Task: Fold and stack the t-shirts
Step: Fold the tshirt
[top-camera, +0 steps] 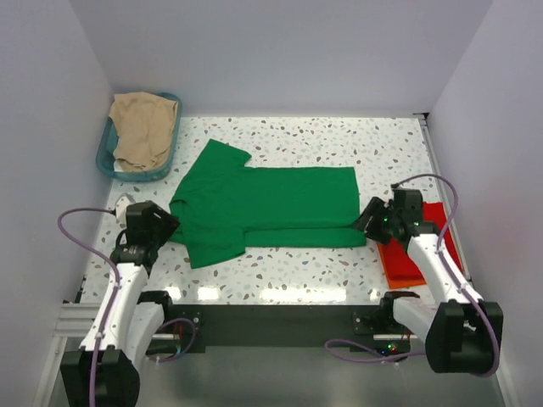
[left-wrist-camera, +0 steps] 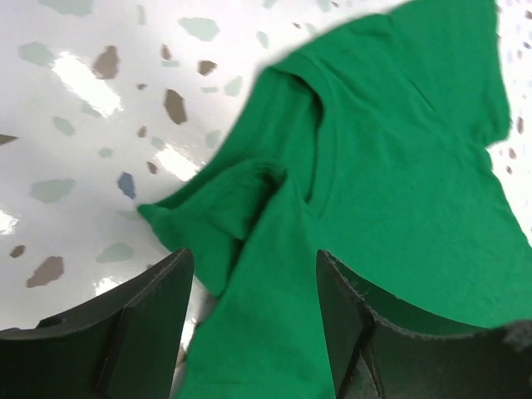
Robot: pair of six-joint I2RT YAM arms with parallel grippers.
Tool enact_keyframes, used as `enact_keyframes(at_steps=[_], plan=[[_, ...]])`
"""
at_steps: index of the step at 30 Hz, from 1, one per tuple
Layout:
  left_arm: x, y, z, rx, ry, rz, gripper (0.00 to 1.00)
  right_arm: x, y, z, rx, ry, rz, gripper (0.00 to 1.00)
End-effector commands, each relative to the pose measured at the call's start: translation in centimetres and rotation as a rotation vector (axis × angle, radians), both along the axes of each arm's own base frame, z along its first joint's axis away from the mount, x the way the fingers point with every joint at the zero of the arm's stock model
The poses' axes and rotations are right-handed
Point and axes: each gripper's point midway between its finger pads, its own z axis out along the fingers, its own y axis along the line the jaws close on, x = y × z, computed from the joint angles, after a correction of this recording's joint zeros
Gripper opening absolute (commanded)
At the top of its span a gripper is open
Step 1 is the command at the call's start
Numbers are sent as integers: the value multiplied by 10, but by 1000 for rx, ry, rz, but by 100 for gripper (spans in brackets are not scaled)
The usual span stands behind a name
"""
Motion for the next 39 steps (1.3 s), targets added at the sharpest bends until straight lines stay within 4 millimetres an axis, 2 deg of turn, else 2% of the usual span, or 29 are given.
enact_keyframes(at_steps=[1,2,3,4,5,6,7,8,9,10,12,13,14,15,17,18,20,22,23,25,28,33,37,39], plan=[[-12,-23,-3,-55,-3,-52,66,4,42,31,12,-100,128,58],[-17,-34,-9,-81,14,-55,66,2,66,33,-4,-132,198,58],[-20,-36,-12,-75,19,-44,65,2,79,37,11,-141,208,58],[-29,-46,-20,-77,53,-70,64,2,92,38,17,-153,237,58],[-36,-50,-29,-102,77,-46,64,3,117,40,16,-176,297,58],[-40,-50,-33,-96,84,-30,63,4,128,41,19,-180,315,58],[-48,-56,-39,-108,106,-30,63,-1,151,42,15,-196,381,57],[-54,-57,-47,-105,123,-25,62,2,166,42,6,-192,410,57],[-60,-54,-51,-91,136,-10,62,5,176,41,-18,-200,423,57],[-62,-58,-52,-97,139,-13,62,-3,198,43,-18,-212,484,57],[-69,-56,-55,-78,160,3,60,-1,227,40,-26,-205,541,56],[-70,-58,-55,-78,163,0,60,-8,244,40,-33,-212,586,56],[-69,-60,-51,-77,157,-4,59,-5,258,45,-31,-225,602,56],[-70,-58,-52,-66,163,0,59,-7,267,31,-50,-195,623,56],[-74,-61,-53,-58,177,-11,59,-12,290,30,-46,-202,664,55],[-74,-60,-53,-47,181,-10,59,-14,296,18,-60,-177,678,54],[-75,-61,-53,-41,181,-15,58,-19,314,19,-39,-186,706,54],[-75,-61,-54,-35,185,-15,58,-26,325,8,-45,-163,731,54],[-75,-61,-55,-29,188,-14,58,-25,332,8,-47,-166,735,54],[-75,-61,-59,-19,200,-17,58,-29,339,-3,-54,-145,748,54],[-74,-62,-62,-9,213,-28,56,-29,348,-8,-38,-137,748,54],[-72,-64,-65,-7,208,-48,42,-30,363,-20,-19,-117,758,54],[-70,-66,-65,-8,197,-68,22,-32,371,-24,-14,-108,758,54],[-68,-69,-65,-13,189,-83,15,-31,373,-28,-14,-98,752,52]])
